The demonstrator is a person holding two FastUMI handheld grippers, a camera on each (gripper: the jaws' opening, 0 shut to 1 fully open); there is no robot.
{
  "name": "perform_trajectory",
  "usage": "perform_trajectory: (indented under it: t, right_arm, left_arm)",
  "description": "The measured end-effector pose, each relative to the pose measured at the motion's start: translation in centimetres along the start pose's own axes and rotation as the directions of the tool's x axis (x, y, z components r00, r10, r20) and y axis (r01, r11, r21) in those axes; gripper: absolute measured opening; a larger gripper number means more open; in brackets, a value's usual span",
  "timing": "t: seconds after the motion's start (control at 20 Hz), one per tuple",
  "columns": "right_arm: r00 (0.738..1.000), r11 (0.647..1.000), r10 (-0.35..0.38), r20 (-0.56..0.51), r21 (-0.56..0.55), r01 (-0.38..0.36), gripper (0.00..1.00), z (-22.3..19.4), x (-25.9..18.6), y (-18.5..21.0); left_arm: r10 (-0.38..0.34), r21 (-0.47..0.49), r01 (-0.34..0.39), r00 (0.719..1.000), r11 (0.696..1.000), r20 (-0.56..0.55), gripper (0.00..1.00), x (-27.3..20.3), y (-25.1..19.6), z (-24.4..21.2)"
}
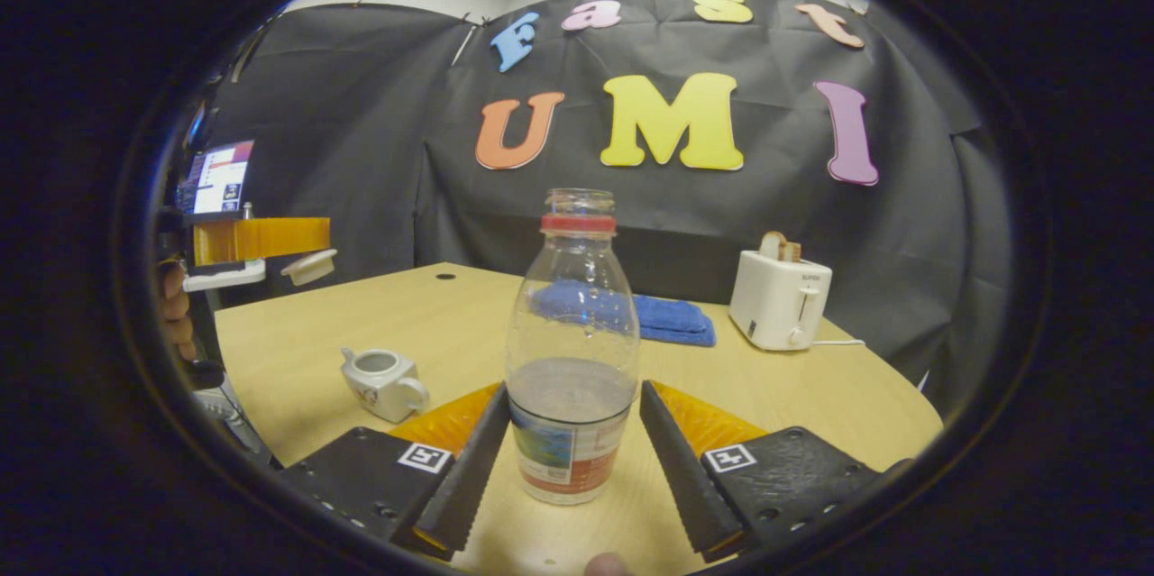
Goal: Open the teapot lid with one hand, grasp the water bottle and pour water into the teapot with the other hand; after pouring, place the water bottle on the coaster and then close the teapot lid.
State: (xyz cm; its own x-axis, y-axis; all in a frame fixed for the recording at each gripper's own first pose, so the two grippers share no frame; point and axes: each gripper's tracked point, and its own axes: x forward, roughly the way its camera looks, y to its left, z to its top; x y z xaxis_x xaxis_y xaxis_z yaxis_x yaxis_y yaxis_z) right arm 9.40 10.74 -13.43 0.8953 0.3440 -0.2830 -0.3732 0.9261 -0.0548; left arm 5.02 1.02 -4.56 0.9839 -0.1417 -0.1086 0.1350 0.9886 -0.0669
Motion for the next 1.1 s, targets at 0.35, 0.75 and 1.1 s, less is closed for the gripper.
perform_trajectory:
  t: [0.35, 0.75, 1.1]
  right_arm:
    - [0.998, 0.977, -0.056, -0.001, -0.204, 0.055, 0.71, 2.2, 0.7, -0.8]
    - [0.991, 0.785, -0.123, -0.059, -0.617, 0.061, 0.71, 1.8, 1.8, -0.6]
    - [0.99, 0.497, -0.142, -0.022, -0.866, 0.052, 0.72, 1.2, 3.1, 0.6]
  left_arm:
    - [0.003, 0.004, -0.003, 0.999, 1.0, -0.032, 0.03, 0.2, 1.6, -0.7]
    - [0.027, 0.026, -0.027, 1.0, 0.999, 0.013, 0.03, -0.4, 3.3, 0.8]
    - [0.025, 0.034, -0.025, 1.0, 0.999, 0.0, 0.03, -0.7, 4.2, 0.8]
